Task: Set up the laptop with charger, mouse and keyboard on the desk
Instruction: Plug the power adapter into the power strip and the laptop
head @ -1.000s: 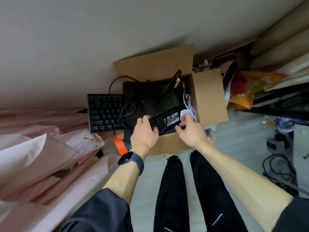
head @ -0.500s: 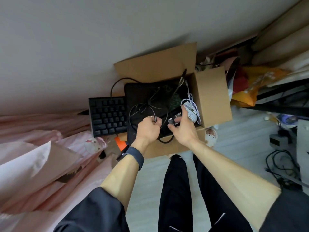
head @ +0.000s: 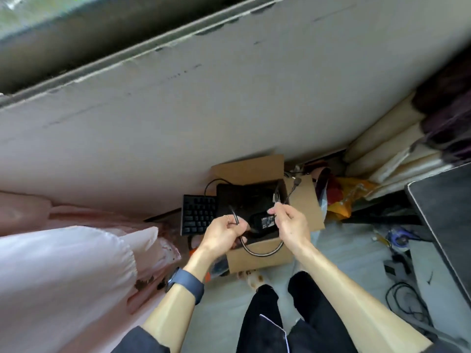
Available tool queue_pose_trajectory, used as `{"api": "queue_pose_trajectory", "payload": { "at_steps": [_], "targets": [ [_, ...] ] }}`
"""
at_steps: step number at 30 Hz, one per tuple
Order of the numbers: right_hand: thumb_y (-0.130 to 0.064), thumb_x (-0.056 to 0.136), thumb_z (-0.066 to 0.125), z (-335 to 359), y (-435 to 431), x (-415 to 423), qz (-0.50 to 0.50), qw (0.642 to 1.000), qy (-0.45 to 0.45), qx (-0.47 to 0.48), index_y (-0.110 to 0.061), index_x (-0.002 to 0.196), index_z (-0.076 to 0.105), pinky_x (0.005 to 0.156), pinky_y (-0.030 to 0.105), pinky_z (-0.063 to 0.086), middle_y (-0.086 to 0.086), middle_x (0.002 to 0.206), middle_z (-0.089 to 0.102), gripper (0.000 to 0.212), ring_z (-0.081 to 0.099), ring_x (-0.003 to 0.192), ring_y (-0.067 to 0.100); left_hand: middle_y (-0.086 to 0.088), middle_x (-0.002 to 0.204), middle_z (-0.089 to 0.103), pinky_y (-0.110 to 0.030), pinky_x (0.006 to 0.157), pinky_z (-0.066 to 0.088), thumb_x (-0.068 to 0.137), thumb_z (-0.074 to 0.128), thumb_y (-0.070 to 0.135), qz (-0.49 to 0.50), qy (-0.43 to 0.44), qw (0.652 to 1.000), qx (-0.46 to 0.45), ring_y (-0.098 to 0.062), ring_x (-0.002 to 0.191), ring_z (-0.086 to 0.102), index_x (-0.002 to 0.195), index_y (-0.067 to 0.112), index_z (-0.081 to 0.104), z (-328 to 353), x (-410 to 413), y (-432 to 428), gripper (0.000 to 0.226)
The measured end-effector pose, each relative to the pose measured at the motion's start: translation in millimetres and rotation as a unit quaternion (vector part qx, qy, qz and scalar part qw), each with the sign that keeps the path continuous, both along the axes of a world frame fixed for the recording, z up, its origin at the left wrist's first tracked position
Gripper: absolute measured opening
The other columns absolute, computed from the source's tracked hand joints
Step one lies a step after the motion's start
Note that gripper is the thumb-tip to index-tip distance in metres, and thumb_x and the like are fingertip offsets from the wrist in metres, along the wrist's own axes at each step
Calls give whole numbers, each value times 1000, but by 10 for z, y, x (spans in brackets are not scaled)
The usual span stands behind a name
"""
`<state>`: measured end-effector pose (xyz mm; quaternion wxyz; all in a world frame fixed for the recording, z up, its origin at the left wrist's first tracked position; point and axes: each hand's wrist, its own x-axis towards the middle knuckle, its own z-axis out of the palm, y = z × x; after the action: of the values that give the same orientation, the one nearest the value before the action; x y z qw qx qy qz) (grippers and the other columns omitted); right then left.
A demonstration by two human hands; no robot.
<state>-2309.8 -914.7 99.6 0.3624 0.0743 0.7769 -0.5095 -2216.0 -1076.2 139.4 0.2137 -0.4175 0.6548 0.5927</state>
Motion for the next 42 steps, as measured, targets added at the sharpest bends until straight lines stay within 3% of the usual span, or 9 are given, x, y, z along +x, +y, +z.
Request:
{"api": "queue_pose_trajectory", "payload": {
  "at_steps": [6, 11, 18, 26, 29, 32, 36, 39, 42],
  "targets": [
    [-35, 104, 46, 1064, 70, 36, 29, 992, 126, -6, -29, 87, 70, 57, 24, 33, -23, 51, 55, 30, 46, 54, 3, 1, 90, 76, -29, 64, 50, 91, 61, 32, -78, 71, 994, -33, -13, 69, 69, 87, 21, 71, 893, -36, 86, 16],
    [-40, 105, 42, 1884, 322, 5, 12, 972, 231, -32, -34, 89, 68, 58, 29, 41, -4, 62, 55, 31, 49, 56, 8, 2, 88, 72, -13, 55, 42, 97, 57, 17, -148, 163, 974, -48, -5, 59, 59, 85, 15, 64, 1699, -300, 141, 14],
    [-27, 97, 63, 2675, 605, -159, -27, 965, 252, -74, -23, 98, 73, 50, 22, 48, -3, 69, 62, 11, 56, 57, 11, -14, 98, 71, -24, 74, 44, 94, 64, 26, -290, 285, 911, -70, -11, 79, 57, 93, 9, 70, 2931, -661, 208, 19],
    [-22, 94, 69, 3391, 970, -240, -44, 947, 298, -111, -21, 126, 64, 56, 25, 54, -1, 80, 71, 33, 64, 68, 6, -6, 93, 74, -46, 92, 49, 90, 68, 33, -464, 324, 803, -187, -27, 92, 66, 99, 19, 69, 4048, -843, 564, 17],
    [-30, 90, 72, 3718, 1235, -232, -25, 934, 345, -85, -28, 110, 71, 64, 36, 56, -5, 72, 69, 20, 64, 67, 11, -3, 96, 74, -43, 92, 51, 90, 70, 34, -518, 342, 756, -206, -19, 90, 68, 102, 24, 71, 4412, -829, 854, 15],
    [-33, 92, 67, 4098, 1569, -126, -40, 915, 401, -37, -23, 79, 72, 54, 24, 50, -3, 69, 70, 17, 62, 51, 12, 2, 97, 74, -34, 85, 54, 91, 68, 30, -540, 371, 724, -215, -13, 87, 68, 106, 22, 71, 4756, -806, 1264, 17],
    [-44, 92, 66, 4600, 2213, 140, -135, 876, 462, 26, -18, 72, 73, 54, 16, 48, -6, 67, 73, 34, 63, 48, 5, 2, 100, 75, -32, 80, 48, 93, 66, 29, -480, 432, 750, -144, -9, 89, 67, 106, 20, 70, 5066, -753, 1795, 16],
    [-48, 91, 65, 4930, 2814, 397, -205, 844, 493, 53, -19, 68, 73, 61, 25, 53, -7, 63, 73, 38, 65, 49, 8, 0, 103, 74, -30, 79, 47, 92, 64, 37, -351, 496, 794, 16, -14, 92, 66, 106, 21, 67, 5032, -612, 2304, 22],
    [-40, 94, 64, 5260, 3394, 719, -273, 814, 510, 51, -15, 75, 76, 52, 19, 49, -5, 63, 72, 34, 59, 40, 4, -1, 90, 68, -25, 65, 44, 94, 59, 42, -217, 481, 839, 132, -19, 82, 61, 102, 17, 62, 4580, -368, 2956, 25]
  ]
}}
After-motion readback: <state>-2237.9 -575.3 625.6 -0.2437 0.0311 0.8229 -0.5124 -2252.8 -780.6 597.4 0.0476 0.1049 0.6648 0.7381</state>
